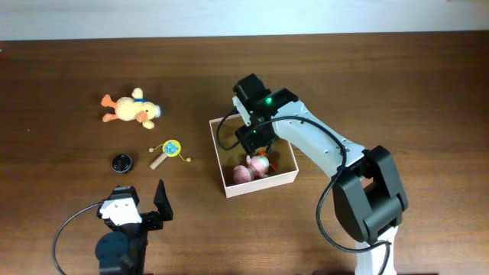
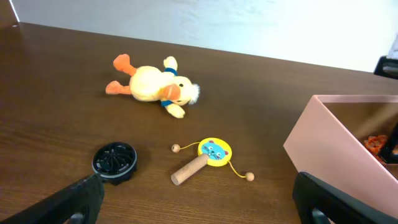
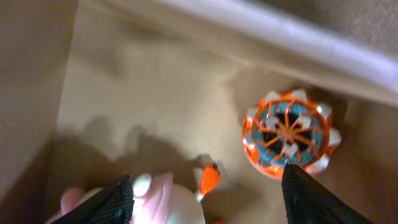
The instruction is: Pack container
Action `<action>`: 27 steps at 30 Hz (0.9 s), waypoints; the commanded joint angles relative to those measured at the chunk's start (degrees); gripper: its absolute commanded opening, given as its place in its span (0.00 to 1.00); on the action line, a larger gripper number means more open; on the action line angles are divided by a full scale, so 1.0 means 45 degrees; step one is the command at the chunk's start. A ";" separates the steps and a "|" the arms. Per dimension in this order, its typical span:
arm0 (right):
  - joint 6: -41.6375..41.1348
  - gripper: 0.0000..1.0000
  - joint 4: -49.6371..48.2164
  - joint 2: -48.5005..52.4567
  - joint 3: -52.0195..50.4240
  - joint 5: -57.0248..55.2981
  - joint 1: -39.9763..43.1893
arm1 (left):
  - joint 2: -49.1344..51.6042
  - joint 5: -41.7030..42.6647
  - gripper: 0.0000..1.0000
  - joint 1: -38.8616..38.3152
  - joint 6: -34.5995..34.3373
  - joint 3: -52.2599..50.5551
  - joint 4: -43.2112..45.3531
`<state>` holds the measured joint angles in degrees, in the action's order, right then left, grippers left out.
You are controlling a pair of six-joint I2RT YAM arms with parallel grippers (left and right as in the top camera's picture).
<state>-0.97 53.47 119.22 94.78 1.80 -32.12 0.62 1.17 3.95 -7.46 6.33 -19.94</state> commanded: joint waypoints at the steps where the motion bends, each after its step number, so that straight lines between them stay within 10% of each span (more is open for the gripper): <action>1: 0.0223 0.69 0.0398 0.0092 0.0223 -0.0102 -0.0102 | -0.0063 0.0175 0.99 0.0087 0.0204 -0.0053 -0.0005; 27: 0.1491 0.70 0.1389 0.0083 0.0491 0.0957 -0.1234 | -0.0063 0.0175 0.99 0.0087 0.0204 -0.0053 -0.0005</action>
<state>4.14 60.64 119.22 94.89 5.08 -37.08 0.62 1.17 3.95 -7.46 6.33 -19.94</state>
